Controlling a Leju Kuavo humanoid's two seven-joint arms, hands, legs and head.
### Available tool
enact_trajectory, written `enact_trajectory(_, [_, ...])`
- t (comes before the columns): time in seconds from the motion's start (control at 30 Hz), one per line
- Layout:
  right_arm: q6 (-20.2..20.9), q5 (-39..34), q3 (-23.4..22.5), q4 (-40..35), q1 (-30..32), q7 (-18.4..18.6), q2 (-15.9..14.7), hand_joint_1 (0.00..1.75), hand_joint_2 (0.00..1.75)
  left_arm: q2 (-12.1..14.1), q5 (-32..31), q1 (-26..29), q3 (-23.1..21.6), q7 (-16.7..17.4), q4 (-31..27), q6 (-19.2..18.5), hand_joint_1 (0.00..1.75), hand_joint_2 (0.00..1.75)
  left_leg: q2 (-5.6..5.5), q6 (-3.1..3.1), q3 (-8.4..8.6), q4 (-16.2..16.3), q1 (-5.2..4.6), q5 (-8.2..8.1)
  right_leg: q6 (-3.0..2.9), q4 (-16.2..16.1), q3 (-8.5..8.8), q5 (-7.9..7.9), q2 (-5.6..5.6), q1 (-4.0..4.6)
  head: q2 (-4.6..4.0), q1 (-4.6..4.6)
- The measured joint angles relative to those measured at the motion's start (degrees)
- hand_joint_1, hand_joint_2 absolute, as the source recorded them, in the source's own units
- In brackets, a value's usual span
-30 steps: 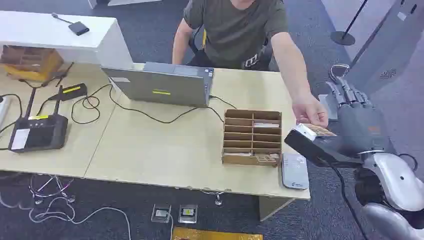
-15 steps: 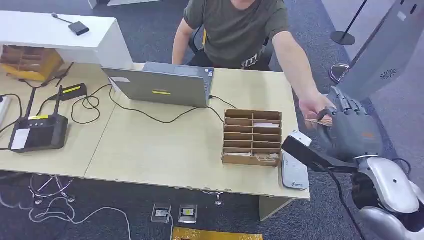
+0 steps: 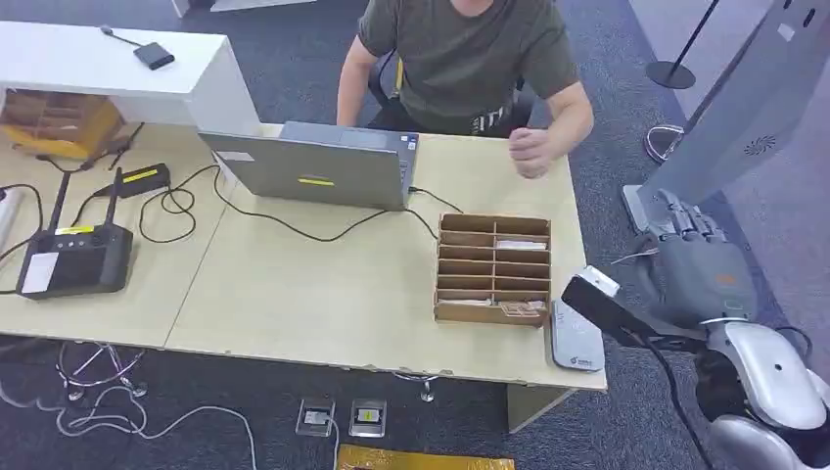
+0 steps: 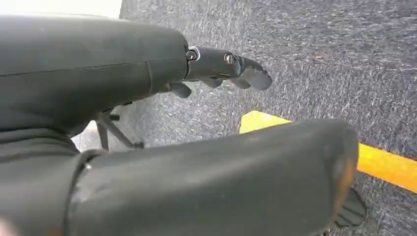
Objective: Pass the card to the sensor for recognition and then transmit it.
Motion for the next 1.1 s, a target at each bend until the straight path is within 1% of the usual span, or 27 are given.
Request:
enact_trajectory(0.13, [0.5, 0.74, -0.13, 0.13, 1.88, 0.0, 0.02, 1.75, 1.75, 0.07, -0.48, -0.01, -0.37, 0.0, 0.0, -0.5, 0.0, 0.0, 0.0, 0.0, -0.01, 0.0, 0.0, 0.0, 0.0, 0.0, 0.0, 0.0, 0.02, 0.0, 0.0, 0.0])
enact_trajectory(0.33, [-1.03, 0.68, 0.72, 2.16, 4.55, 0.0, 0.54, 1.75, 1.75, 0.22, -1.27, -0.03, -0.85, -0.04, 0.0, -1.05, 0.0, 0.0, 0.0, 0.0, -0.02, 0.0, 0.0, 0.0, 0.0, 0.0, 0.0, 0.0, 0.0, 0.0, 0.0, 0.0])
enact_trajectory(0.7, [-2.78, 0.02, 3.17, 7.72, 5.87, -0.04, 1.99, 1.75, 1.75, 0.42, -1.9, -0.04, -1.66, -0.04, 0.0, -1.77, 0.0, 0.0, 0.0, 0.0, -0.02, -0.01, 0.0, 0.0, 0.0, 0.0, 0.0, 0.0, 0.01, 0.0, 0.0, -0.02])
enact_trajectory(0.87, [-3.32, 0.02, 4.37, 11.65, 5.47, -1.36, 3.91, 1.75, 1.75, 0.46, -1.33, -0.05, -1.66, -0.04, 0.0, -1.77, 0.0, 0.0, 0.0, 0.0, -0.04, -0.01, 0.01, 0.0, 0.0, 0.01, 0.0, 0.0, 0.01, 0.0, 0.0, 0.0])
enact_trajectory(1.1, [-4.9, -0.48, 7.26, 17.77, 2.5, -3.24, 6.82, 1.75, 1.75, 0.42, -1.0, -0.06, -1.64, 0.31, 0.0, -0.85, 0.0, 0.0, 0.0, -0.01, -0.04, -0.01, 0.01, 0.01, 0.0, 0.02, 0.01, 0.0, 0.0, 0.0, 0.0, 0.0])
